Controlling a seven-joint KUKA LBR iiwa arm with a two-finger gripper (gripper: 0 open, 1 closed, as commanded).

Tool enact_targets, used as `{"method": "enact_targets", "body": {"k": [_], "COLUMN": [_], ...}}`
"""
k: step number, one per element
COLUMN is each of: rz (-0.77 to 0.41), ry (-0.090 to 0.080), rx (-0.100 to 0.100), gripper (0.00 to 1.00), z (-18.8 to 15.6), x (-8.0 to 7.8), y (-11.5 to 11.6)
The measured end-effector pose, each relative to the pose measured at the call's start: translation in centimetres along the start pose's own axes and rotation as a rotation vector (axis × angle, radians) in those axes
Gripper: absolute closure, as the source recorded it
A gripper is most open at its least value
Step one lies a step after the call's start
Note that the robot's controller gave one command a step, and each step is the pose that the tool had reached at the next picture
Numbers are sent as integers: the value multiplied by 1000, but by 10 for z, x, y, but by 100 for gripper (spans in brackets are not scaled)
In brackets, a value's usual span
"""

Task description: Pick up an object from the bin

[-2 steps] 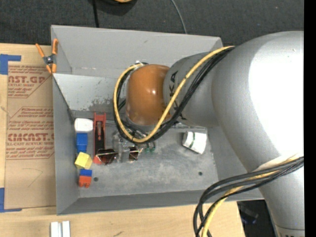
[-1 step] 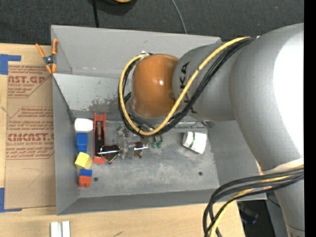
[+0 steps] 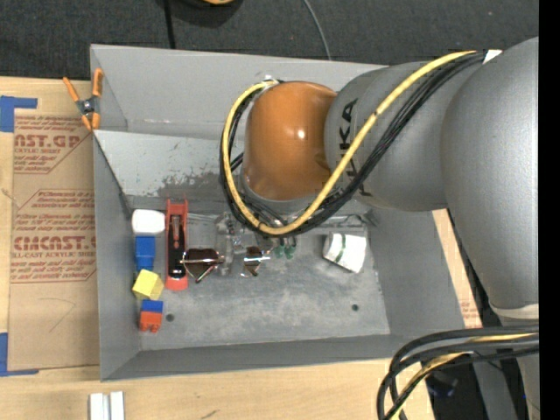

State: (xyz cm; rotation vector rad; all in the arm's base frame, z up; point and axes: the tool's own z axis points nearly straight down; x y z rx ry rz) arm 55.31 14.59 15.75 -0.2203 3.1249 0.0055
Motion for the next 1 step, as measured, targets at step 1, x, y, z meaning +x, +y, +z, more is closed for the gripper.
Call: {"method": "enact_targets", "body": {"k": [1], "rz": [16], "ry": [9], "rx": [2], "gripper": [100], "z": [-49], "x": [-2], "y": [-1]}}
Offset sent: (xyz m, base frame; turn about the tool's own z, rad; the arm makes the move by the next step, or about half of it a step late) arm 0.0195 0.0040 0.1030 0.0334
